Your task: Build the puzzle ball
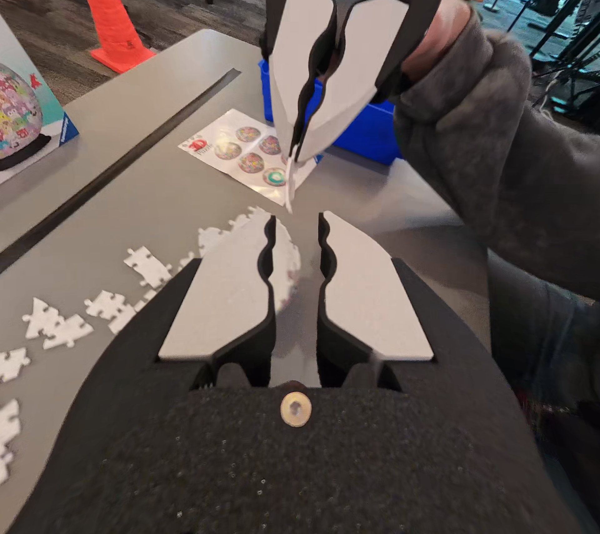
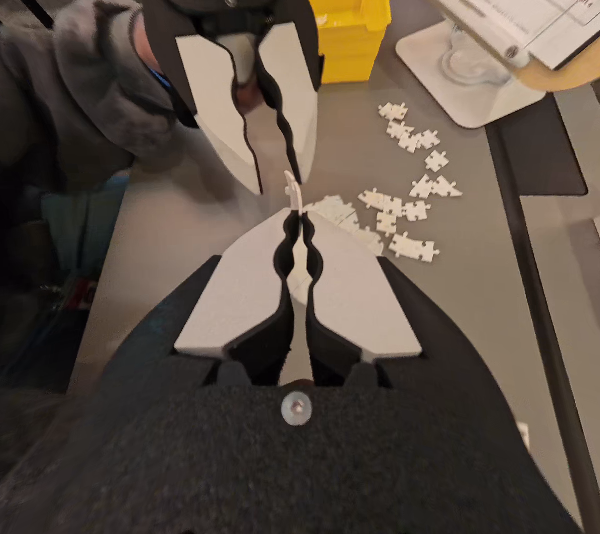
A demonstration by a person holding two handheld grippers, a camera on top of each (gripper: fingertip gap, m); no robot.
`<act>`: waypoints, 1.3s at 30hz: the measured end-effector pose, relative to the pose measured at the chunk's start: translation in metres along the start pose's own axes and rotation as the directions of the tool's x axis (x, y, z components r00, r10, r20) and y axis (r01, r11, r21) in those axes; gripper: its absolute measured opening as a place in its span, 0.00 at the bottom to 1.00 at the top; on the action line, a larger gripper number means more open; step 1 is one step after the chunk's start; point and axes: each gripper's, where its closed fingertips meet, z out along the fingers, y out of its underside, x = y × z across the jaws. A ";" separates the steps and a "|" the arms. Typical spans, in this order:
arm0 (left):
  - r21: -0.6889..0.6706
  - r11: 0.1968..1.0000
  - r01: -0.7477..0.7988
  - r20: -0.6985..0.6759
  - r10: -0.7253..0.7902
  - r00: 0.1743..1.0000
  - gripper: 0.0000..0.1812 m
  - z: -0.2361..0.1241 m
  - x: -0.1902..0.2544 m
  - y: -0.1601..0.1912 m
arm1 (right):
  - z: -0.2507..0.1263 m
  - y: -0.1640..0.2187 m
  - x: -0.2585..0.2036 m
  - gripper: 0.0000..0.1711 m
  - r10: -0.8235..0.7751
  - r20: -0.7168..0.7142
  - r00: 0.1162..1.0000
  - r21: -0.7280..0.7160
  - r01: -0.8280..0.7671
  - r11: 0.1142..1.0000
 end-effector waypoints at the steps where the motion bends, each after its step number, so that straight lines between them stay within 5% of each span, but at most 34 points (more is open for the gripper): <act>1: 0.018 1.000 -0.003 0.004 0.003 1.000 0.13 0.004 -0.013 -0.007 | 0.003 -0.003 0.009 0.01 0.009 0.033 0.999 0.016 -0.009 1.000; 4: 0.052 0.998 -0.024 0.004 0.023 1.000 0.01 0.013 -0.041 -0.016 | 0.015 -0.003 0.032 0.01 0.034 0.093 0.995 0.016 -0.036 0.999; 15: 0.028 0.996 0.083 -0.070 -0.081 0.994 0.01 0.037 -0.104 0.012 | 0.033 0.029 0.090 0.04 0.061 0.082 0.995 -0.070 -0.055 0.996; 26: 0.127 0.973 0.194 -0.216 -0.163 0.963 0.01 0.037 -0.115 0.021 | 0.052 0.028 0.102 0.06 0.029 0.078 0.997 -0.084 -0.023 0.996; 39: 0.125 0.974 0.190 -0.221 -0.159 0.962 0.01 0.043 -0.114 0.030 | 0.059 0.027 0.104 0.01 -0.025 0.015 1.000 -0.153 0.027 0.988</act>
